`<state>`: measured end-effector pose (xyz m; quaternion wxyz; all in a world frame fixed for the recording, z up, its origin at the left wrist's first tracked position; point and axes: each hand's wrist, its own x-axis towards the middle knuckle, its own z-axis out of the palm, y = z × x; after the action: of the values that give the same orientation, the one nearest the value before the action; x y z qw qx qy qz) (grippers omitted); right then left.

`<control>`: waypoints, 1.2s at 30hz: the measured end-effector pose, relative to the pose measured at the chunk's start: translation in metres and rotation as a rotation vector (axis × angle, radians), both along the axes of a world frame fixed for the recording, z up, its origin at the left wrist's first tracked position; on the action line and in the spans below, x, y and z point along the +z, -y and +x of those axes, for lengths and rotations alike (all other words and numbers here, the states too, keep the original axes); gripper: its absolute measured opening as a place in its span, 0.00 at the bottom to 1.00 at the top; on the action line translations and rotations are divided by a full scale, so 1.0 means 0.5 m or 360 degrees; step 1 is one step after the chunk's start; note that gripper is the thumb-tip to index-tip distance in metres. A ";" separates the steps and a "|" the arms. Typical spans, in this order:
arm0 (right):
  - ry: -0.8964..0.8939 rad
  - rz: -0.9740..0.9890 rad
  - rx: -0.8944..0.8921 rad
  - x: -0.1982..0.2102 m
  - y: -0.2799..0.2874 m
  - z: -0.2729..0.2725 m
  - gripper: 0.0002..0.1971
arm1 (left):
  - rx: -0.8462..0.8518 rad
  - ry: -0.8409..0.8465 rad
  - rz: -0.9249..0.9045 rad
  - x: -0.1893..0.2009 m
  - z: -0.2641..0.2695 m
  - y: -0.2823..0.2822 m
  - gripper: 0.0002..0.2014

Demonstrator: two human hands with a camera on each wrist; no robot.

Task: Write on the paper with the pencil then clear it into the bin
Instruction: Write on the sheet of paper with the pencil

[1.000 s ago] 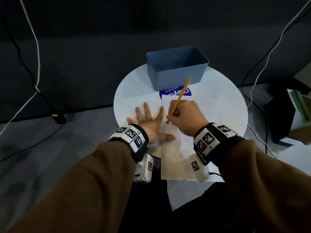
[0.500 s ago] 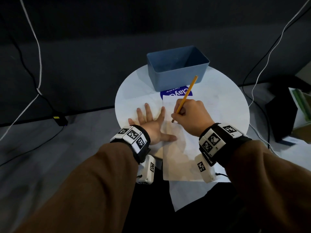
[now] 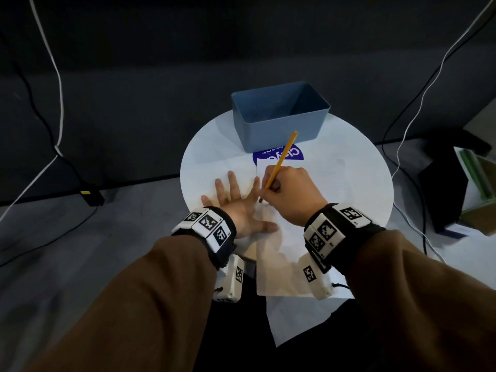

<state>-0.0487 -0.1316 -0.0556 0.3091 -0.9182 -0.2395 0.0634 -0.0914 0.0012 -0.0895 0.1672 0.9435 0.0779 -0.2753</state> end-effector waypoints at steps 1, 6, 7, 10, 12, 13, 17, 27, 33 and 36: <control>0.0008 -0.0022 0.0019 -0.002 -0.006 -0.002 0.12 | 0.0008 0.0006 -0.0011 -0.001 -0.001 0.000 0.60; 0.0034 -0.0156 -0.0190 -0.005 0.030 0.017 0.05 | -0.0007 -0.0030 0.0053 0.008 -0.001 0.001 0.61; 0.0023 -0.0124 -0.0226 -0.004 0.037 0.018 0.05 | -0.0008 -0.0035 0.0044 0.011 -0.003 0.000 0.61; 0.0013 -0.0038 -0.0132 0.002 0.025 0.007 0.06 | -0.0016 -0.0020 0.0035 0.007 -0.002 0.000 0.60; 0.0023 -0.0025 -0.0007 0.001 0.005 -0.003 0.07 | -0.0008 0.0017 0.0027 0.001 -0.002 0.001 0.61; 0.0039 -0.0053 0.0024 -0.002 0.001 -0.004 0.08 | -0.0003 0.0028 0.0025 0.000 -0.002 0.001 0.61; 0.0059 -0.0235 -0.0152 -0.009 0.035 0.012 0.08 | -0.0006 -0.0014 0.0041 0.005 -0.003 -0.001 0.61; 0.0067 -0.0136 -0.0001 -0.010 0.019 0.001 0.06 | -0.0014 0.0034 0.0075 0.008 -0.007 0.002 0.60; 0.0038 -0.0054 -0.0286 0.006 0.057 0.009 0.06 | -0.0001 0.0023 0.0082 0.006 -0.004 0.000 0.60; 0.0059 0.0017 -0.0461 0.012 0.060 0.015 0.06 | 0.0011 0.0053 0.0024 0.006 -0.008 0.000 0.58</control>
<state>-0.0414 -0.1615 -0.0495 0.3155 -0.9425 -0.1104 0.0000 -0.0955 0.0014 -0.0867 0.1622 0.9490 0.0804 -0.2583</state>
